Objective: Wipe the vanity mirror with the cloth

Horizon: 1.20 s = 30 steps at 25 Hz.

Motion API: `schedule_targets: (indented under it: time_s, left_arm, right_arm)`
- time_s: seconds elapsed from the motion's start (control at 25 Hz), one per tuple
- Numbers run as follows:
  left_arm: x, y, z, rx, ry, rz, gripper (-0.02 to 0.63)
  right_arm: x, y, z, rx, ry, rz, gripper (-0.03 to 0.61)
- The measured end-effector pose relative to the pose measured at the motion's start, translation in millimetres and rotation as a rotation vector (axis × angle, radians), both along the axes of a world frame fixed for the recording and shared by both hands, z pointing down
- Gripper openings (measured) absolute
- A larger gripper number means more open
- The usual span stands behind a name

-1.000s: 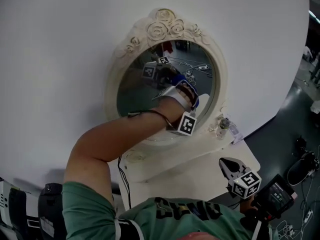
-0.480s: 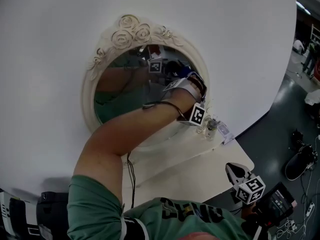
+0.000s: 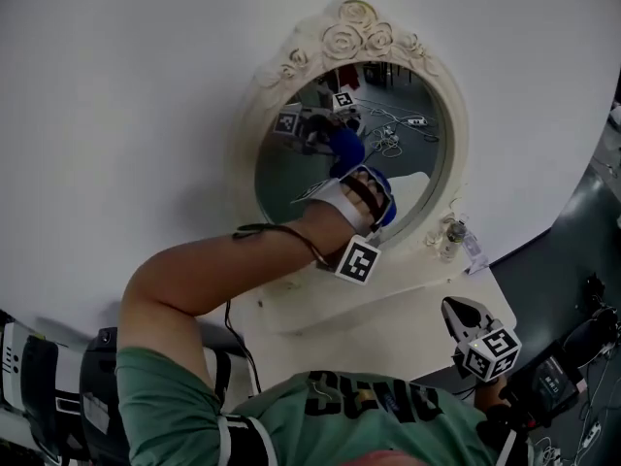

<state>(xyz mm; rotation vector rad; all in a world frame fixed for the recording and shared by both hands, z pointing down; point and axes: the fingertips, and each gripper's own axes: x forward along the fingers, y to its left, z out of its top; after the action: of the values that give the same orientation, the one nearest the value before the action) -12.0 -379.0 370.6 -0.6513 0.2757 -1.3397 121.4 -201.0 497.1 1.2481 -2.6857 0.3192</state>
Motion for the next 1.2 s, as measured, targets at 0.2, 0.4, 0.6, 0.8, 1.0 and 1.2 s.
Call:
schedule_targets:
  time_s: [0.2,0.4,0.6,0.8,1.0,1.2]
  left_arm:
    - [-114,36,6,-0.028,-0.045,-0.138,0.074]
    - [-183,39,18,-0.054,-0.118,-0.276,0.074]
    - [-206,31,35,-0.073,-0.149,-0.310,0.072]
    - [-204,19,36,-0.093,-0.147,-0.369,0.077]
    - [-192,16,40,-0.108,-0.113,-0.313,0.081]
    - [-158,6,38,-0.113,-0.104,-0.276,0.081]
  right_arm:
    - [-72,-7,-20,0.035,0.021,-0.114,0.008]
    - [-110,-3,-19,0.050,0.037,-0.201,0.008]
    - [-111,-5,-13,0.040,0.040,-0.210,0.008]
    - [-106,-5,-20,0.044,0.032,-0.180,0.008]
    - [-90,-7,-12,0.032,0.024,-0.148,0.008]
    - [-84,-8,-11,0.028,0.018,-0.140,0.008]
